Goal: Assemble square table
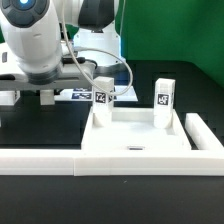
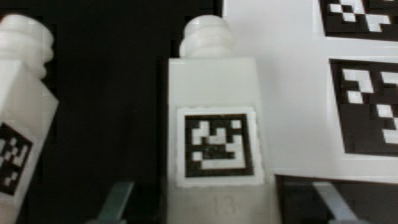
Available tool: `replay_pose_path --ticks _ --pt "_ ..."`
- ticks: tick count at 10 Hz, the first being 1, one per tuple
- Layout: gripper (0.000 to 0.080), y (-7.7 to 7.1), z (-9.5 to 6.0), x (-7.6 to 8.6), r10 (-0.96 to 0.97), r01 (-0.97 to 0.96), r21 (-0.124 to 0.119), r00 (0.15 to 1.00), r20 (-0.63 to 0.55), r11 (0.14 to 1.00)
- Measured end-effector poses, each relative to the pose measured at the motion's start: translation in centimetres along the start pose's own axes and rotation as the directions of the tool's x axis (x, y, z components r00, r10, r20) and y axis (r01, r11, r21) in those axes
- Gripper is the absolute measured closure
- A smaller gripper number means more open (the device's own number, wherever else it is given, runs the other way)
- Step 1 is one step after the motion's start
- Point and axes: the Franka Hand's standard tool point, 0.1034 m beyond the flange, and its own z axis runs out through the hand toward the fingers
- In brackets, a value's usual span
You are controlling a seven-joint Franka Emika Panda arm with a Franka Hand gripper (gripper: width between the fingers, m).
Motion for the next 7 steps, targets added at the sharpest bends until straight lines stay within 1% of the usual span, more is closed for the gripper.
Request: replay_pose_path --ticks 4,5,6,7 --pt "0.0511 -0.1 -0.1 0.0 -0.007 0.007 -0.002 1.000 0.000 1.000" --pt "0.0511 -0.1 -0.7 0.1 -0.023 0.023 -0.006 1.000 -0.008 1.000" --pt "0.0509 -0.1 -3.9 -0.1 -0.057 0.057 -0.019 0.997 -0.049 0.998" --pt "0.0509 -0.2 -6.3 -0.9 -0.066 0.064 -0.025 0.995 -0.081 0.998"
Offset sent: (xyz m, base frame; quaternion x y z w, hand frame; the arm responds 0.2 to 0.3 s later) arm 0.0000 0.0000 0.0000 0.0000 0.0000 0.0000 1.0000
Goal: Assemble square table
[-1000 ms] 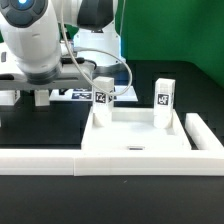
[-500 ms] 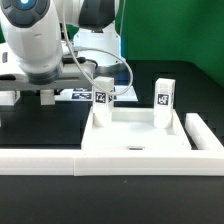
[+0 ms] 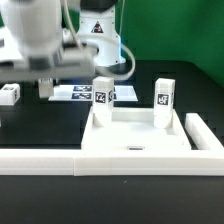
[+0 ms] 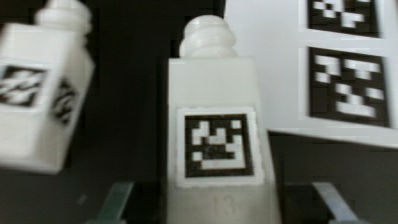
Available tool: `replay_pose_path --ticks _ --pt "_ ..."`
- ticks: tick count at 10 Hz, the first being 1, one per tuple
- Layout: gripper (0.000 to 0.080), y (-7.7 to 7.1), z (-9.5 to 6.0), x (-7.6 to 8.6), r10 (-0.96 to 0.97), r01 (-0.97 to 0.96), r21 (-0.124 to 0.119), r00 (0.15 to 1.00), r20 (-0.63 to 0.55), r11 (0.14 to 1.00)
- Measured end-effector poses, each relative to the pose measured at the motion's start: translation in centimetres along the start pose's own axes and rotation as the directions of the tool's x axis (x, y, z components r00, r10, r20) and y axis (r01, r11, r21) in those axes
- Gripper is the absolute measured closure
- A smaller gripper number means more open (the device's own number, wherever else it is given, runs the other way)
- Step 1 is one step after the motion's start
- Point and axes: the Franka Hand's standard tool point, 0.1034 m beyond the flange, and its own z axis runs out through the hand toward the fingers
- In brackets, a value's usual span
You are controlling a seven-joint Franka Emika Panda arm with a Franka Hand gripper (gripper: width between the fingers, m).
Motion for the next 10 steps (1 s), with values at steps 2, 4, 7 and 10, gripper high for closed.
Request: replay_pose_path --ticks 2,4,7,10 --pt "0.0509 -0.4 -3.0 -0.5 -0.015 0.014 -0.018 0.999 -0.032 1.000" --pt "0.0509 -0.4 -2.4 -0.1 -0.025 0.023 -0.023 0.998 -0.057 0.999" --pt "0.0509 -0.8 -5.3 0.8 -0.042 0.034 -0.038 0.969 -0.242 0.999" --pt "0.0509 -5.6 -15.4 0.4 0.073 -0.077 0.014 0.867 -0.494 0.997"
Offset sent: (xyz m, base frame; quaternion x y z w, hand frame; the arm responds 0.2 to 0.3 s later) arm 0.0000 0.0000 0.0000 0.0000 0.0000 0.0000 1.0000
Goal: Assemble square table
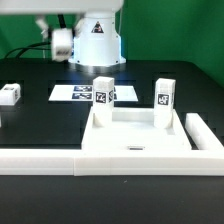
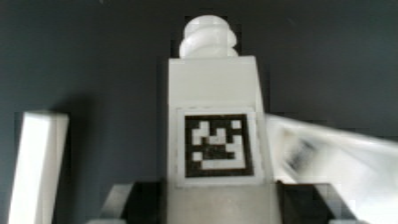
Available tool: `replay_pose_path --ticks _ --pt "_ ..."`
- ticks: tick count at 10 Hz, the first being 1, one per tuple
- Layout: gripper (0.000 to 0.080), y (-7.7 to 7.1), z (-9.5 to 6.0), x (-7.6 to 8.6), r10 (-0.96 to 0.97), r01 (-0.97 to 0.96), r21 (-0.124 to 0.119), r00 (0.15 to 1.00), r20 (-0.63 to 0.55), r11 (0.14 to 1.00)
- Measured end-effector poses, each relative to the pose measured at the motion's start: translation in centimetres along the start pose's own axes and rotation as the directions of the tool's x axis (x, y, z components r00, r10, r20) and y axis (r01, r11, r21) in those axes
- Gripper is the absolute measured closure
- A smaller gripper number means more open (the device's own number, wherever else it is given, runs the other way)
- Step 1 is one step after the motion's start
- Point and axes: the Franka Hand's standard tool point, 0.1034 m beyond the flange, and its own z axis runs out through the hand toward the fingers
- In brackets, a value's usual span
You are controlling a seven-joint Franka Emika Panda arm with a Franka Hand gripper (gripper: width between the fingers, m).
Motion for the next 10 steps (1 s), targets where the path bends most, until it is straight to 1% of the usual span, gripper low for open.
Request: replay_pose_path --ticks 1,2,3,4,5,6,7,8,9,10 --pt "0.0509 -0.9 -1.8 0.8 0.032 -0.031 0.012 0.995 -0.093 0.999" --pt "0.0509 -0.1 -0.9 0.8 -0.018 0.017 -0.008 0.985 -0.172 1.000" --pt "0.0509 0.0 -0.4 0.4 -0.011 0.009 -0.011 0.981 -0.195 1.000" --pt "0.0509 0.1 -0.7 1.1 -0.026 0.018 -0.029 0.961 -0.276 0.999" --pt "0.0509 0.2 -0.5 1.0 -0.034 0.023 -0.040 0.948 -0.315 0.999" --pt "0.0509 0.0 -0.6 1.4 -0.020 0.004 -0.043 0.922 -0.386 0.999" --pt "0.0509 -2.4 -1.0 2.1 0.049 -0.061 -0.010 0.884 -0.464 0.998" --pt "0.0509 -5.3 -2.2 3.6 0.102 -0.096 0.039 0.840 -0.533 0.995" --pt "0.0509 -8.0 -3.5 5.4 0.228 -0.188 0.128 0.768 -0.599 0.974" --pt "0.0509 -11.4 -4.3 6.4 0.317 -0.240 0.207 0.724 -0.612 0.949"
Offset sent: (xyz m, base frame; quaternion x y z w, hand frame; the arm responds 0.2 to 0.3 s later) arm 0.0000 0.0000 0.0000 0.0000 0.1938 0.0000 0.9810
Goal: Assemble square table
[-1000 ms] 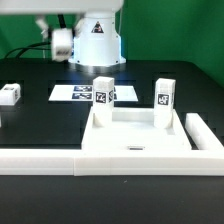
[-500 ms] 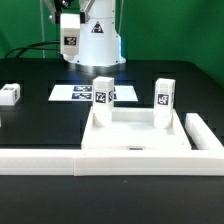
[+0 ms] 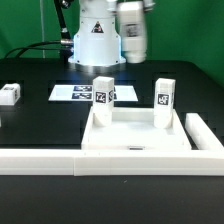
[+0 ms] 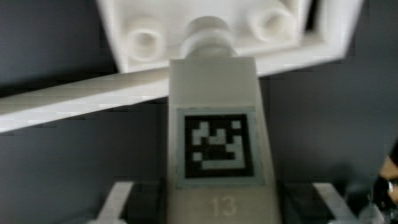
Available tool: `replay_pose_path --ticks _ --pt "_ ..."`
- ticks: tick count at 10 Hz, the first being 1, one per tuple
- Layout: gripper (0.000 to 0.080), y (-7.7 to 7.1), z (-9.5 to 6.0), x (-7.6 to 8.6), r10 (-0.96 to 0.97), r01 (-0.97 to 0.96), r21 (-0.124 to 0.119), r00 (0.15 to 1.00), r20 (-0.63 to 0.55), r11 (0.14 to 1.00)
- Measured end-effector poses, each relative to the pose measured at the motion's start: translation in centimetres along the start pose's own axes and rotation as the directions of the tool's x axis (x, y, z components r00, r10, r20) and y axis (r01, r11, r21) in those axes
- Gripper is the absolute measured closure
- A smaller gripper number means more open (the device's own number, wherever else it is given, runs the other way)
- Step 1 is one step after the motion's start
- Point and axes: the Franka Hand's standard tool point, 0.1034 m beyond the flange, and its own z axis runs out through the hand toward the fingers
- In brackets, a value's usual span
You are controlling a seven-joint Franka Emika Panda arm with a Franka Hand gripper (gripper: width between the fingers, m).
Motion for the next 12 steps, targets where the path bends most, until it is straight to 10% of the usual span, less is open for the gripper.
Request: replay_pose_path --ticks 3,7,10,12 --pt "0.0509 -2.5 -0.2 -0.3 0.002 0.010 0.077 0.988 -0.155 0.997" --pt "0.0509 -3.0 2.2 -1.9 -0.088 0.098 0.048 0.979 -0.186 0.994" --pt "0.0509 -1.4 6.7 -2.2 -0.267 0.265 -0.039 0.946 -0.183 0.964" --pt "0.0509 -1.2 7.1 -2.7 -0.249 0.247 -0.032 0.960 -0.129 0.969"
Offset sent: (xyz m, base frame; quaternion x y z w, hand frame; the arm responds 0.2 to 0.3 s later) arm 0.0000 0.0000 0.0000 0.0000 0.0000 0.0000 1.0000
